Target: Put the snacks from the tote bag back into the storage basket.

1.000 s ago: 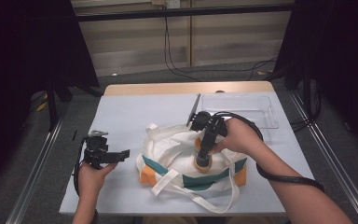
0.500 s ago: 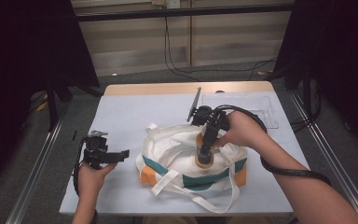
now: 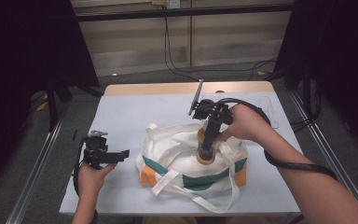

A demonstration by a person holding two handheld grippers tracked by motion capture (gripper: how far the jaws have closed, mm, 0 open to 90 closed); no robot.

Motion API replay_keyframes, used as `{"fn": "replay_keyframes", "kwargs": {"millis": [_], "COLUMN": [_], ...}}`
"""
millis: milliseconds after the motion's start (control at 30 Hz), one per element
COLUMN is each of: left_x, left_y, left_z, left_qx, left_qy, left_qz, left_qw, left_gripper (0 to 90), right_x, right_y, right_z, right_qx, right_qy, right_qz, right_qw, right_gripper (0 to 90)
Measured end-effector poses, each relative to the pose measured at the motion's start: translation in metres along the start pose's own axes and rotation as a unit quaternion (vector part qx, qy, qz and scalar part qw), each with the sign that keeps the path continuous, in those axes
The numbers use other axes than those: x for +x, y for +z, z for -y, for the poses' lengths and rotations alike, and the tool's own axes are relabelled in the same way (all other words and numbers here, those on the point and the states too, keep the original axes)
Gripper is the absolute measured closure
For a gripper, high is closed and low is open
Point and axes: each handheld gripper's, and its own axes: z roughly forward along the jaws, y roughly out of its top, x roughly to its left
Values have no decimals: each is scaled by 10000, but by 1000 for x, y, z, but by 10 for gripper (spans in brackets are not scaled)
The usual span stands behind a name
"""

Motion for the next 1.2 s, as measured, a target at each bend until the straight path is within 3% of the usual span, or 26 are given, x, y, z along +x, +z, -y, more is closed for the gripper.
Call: {"fn": "replay_keyframes", "kwargs": {"millis": [400, 500, 1200], "left_x": [0, -1, -1], "left_y": [0, 1, 1], "left_z": [0, 0, 0], "left_qx": [-30, -67, -12], "left_qy": [-10, -91, -34], "left_qz": [-19, -3, 9], "left_qw": [10000, 9999, 10000], "left_gripper": [65, 64, 65], "right_x": [-7, -9, -22], "right_y": [-17, -23, -49], "right_z": [0, 0, 2], "right_qx": [-84, -83, -71], "right_qy": [86, 99, 197], "right_qz": [-12, -8, 19], "right_qw": [9999, 9999, 9998], "right_gripper": [303, 303, 303]}}
